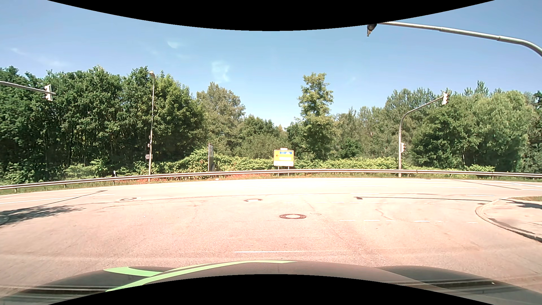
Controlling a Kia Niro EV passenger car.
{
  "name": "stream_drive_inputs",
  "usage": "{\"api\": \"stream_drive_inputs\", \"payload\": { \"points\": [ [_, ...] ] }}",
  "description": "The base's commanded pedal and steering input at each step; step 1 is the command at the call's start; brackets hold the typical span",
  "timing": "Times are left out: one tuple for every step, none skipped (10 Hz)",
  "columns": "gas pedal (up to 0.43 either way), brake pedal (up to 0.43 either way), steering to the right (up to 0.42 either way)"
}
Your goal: Follow the waypoints while adhering to traffic rules and regulations
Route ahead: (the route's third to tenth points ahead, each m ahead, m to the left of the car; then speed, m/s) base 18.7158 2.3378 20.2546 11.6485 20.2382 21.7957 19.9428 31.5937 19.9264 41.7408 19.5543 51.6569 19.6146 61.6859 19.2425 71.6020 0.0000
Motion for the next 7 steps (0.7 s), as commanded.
{"api": "stream_drive_inputs", "payload": {
  "points": [
    [0.000,0.366,-0.024],
    [0.000,0.366,-0.024],
    [0.000,0.366,-0.024],
    [0.000,0.366,-0.024],
    [0.000,0.366,-0.024],
    [0.000,0.366,-0.024],
    [0.000,0.372,-0.024]
  ]
}}
